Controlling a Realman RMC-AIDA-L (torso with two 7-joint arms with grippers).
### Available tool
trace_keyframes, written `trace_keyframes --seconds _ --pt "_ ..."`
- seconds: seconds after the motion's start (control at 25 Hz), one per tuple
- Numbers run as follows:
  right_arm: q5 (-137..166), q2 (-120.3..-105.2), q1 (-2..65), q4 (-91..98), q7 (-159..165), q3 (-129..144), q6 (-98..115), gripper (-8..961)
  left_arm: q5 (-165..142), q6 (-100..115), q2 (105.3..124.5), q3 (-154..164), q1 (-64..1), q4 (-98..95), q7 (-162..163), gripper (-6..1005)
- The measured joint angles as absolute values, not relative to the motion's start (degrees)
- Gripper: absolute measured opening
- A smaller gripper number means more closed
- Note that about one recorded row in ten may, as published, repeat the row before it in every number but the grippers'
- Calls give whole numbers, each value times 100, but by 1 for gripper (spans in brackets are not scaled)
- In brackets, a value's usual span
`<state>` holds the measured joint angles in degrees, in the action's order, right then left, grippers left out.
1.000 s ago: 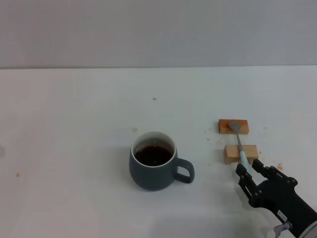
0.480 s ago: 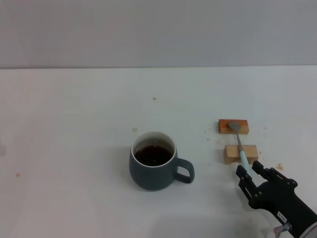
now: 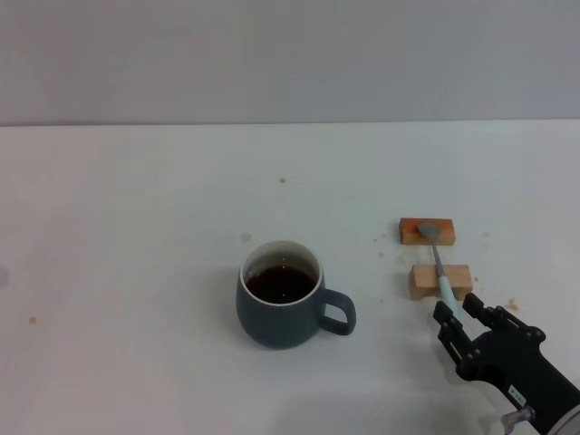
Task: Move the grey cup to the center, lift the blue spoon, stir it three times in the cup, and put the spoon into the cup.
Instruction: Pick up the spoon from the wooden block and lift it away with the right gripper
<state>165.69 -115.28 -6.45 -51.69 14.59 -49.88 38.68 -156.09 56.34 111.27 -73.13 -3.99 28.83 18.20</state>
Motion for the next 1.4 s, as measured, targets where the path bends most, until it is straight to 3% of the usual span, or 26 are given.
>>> trace_keyframes --seconds 0.4,0.68,0.88,1.24,1.4 --pt "16550 -11588 -624 -5078 1491 -5023 3868 394 -15609 5635 11126 -7349 -375 2925 1819 -2" --pt "16540 -11605 -630 -5073 1494 -5043 3867 286 -15609 5638 11110 -7364 -330 3017 1819 -2" --pt "16540 -11610 -631 -5077 1494 -5054 3867 155 -15609 5636 11109 -7372 -318 3034 1819 -2" --pt "16555 -11618 -639 -5181 1468 -5092 3859 154 -15616 5613 11109 -7409 -327 3027 1811 -2" --pt "16607 -11525 -667 -5452 1453 -5112 3796 155 -15618 5589 11109 -7409 -362 2980 1810 -2"
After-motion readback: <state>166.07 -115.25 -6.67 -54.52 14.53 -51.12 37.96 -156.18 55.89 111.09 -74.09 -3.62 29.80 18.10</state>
